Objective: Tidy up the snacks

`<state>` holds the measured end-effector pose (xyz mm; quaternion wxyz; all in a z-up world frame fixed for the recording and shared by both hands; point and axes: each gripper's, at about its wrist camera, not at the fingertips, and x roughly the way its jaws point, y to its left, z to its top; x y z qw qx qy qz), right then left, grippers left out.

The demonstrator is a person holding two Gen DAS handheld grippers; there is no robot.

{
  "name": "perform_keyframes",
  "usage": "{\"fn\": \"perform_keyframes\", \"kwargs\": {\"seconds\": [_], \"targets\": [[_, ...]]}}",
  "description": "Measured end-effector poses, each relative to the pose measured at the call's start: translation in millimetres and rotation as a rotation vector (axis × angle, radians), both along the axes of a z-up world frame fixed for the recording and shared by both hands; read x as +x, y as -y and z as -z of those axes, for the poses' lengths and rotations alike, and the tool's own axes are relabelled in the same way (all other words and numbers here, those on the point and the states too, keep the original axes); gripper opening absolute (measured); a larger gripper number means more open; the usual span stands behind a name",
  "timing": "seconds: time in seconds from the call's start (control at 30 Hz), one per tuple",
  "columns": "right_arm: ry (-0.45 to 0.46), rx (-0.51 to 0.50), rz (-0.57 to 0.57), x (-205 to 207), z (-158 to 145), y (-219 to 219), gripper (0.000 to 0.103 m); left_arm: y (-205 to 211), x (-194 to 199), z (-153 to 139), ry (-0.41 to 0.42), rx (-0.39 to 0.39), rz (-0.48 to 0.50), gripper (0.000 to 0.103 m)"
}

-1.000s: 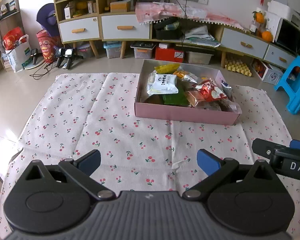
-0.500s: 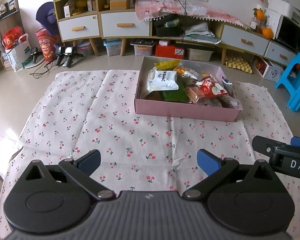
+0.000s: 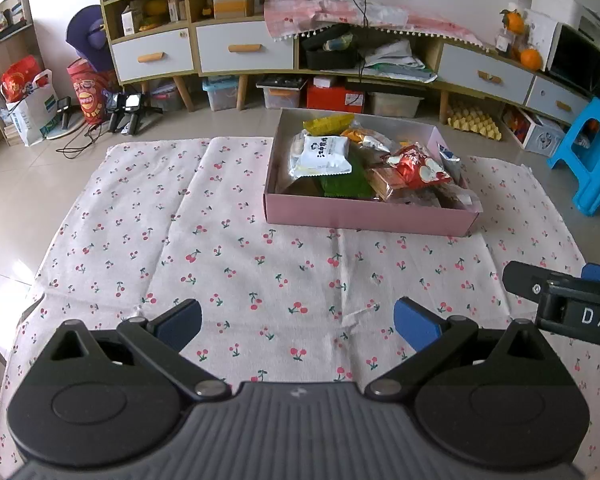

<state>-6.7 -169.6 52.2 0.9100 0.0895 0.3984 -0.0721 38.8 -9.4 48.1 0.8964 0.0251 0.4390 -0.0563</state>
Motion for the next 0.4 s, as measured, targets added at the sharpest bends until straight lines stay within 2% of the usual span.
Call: {"fn": "perform_keyframes", "kwargs": {"seconds": [0.4], "targets": [[-0.002,-0.002,-0.001,-0.1,0.7,1.2,0.099,0.8,0.2,2.1,-0.02,-0.008,0.011,0.102]]}}
